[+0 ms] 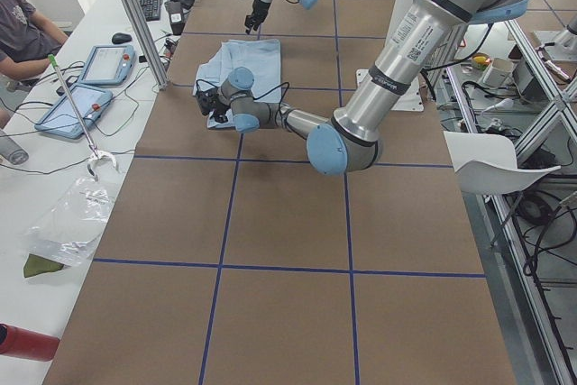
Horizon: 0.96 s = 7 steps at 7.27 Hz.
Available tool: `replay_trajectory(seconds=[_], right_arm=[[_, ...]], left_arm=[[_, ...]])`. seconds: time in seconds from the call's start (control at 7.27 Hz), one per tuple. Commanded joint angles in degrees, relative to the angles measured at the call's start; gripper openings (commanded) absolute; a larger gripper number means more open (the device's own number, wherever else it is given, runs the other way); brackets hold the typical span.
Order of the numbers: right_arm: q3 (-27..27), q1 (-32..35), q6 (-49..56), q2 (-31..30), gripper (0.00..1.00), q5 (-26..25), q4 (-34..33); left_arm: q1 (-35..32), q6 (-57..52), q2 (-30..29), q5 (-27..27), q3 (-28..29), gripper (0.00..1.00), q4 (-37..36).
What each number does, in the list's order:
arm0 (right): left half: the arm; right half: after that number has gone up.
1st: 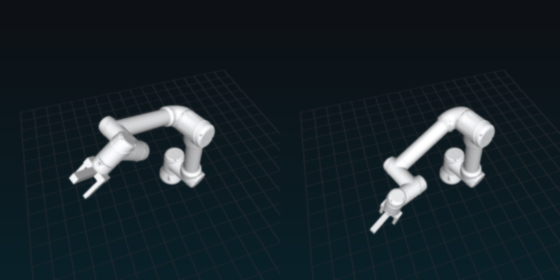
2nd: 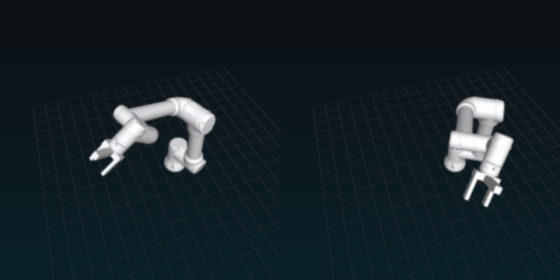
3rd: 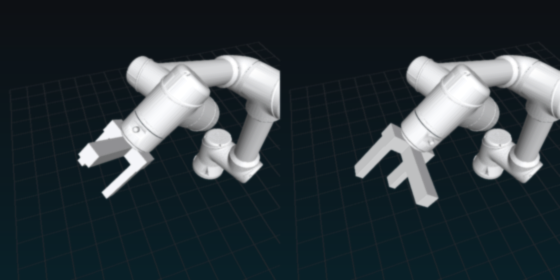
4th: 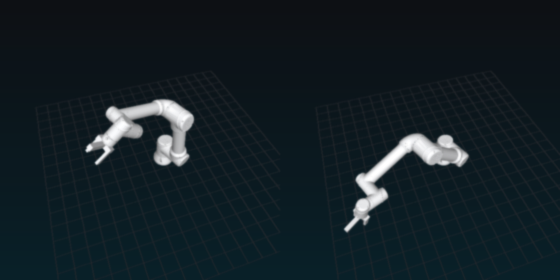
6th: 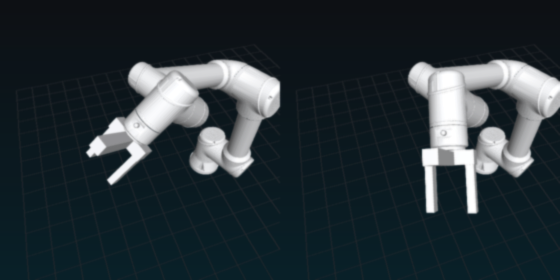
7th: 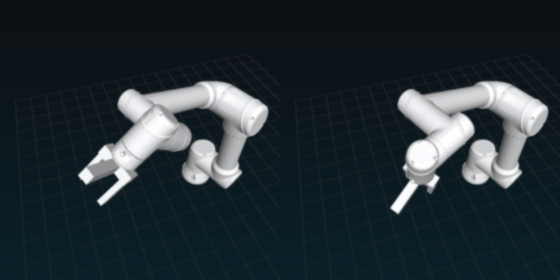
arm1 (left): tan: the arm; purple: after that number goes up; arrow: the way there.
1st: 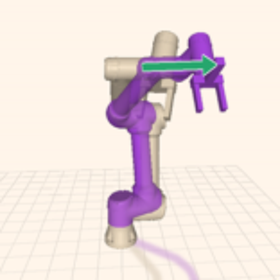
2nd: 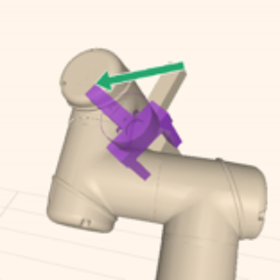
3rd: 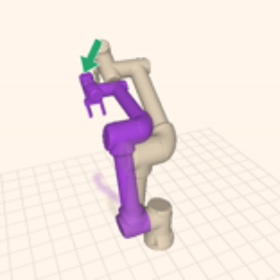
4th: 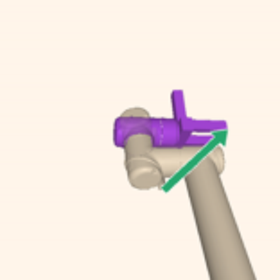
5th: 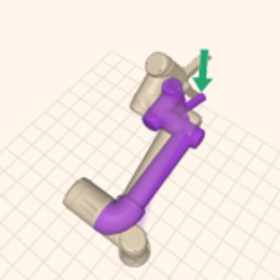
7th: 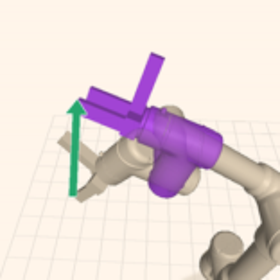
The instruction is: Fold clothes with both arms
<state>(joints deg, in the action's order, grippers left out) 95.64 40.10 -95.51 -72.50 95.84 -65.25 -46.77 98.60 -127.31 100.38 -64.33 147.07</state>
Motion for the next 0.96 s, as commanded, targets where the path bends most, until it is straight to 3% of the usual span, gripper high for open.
replay_trajectory(seconds=[0.0, 0.55, 0.69, 0.83], right_arm=[[-0.1, -1.2, 0.1, -1.4, 0.63, -1.1, 0.0], [-0.1, -2.8, -0.5, -2.2, 0.61, -1.1, 1.8], [0.3, -2.9, -0.6, -4.5, 0.59, -1.1, 5.0], [-0.1, -3.7, -0.8, -5.5, 0.49, -1.2, 7.9]], left_arm=[[0.0, 0.0, 0.2, 0.0, 0.0, 0.36, 0.1], [0.0, 0.0, 0.3, 0.0, -0.1, 0.35, 0.1], [0.0, 0.1, 0.3, 0.0, -0.4, 0.35, 0.1], [0.0, 0.1, 0.4, 0.0, -0.6, 0.35, 0.1]])
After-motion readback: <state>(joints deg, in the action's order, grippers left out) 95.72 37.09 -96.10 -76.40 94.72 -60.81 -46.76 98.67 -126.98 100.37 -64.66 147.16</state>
